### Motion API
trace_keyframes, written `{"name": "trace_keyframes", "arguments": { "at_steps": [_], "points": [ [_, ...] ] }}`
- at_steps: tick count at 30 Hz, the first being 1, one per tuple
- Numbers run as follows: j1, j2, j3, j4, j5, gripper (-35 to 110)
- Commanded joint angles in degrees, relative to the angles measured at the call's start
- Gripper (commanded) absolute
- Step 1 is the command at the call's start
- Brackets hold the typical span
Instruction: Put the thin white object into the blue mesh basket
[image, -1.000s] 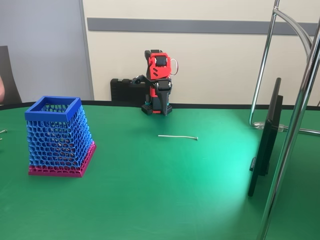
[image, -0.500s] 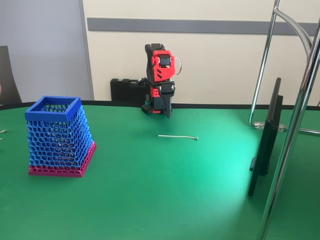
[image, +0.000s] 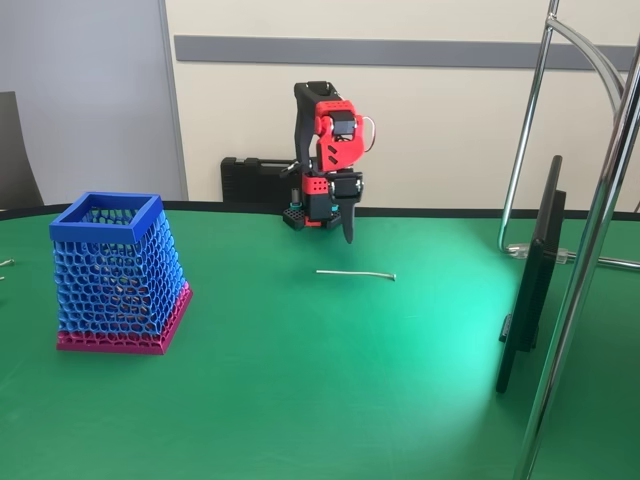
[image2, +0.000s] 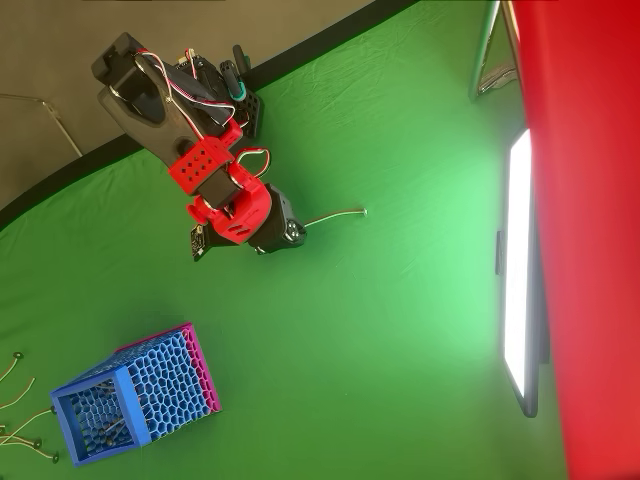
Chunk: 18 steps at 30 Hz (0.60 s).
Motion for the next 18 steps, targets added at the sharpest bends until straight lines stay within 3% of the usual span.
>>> {"name": "trace_keyframes", "arguments": {
  "at_steps": [1,18],
  "points": [
    [-1.3,-1.7,-3.3,0.3,1.4,1],
    [-6.4,-12.9,-9.3,1.3,6.9,6]
  ]
}}
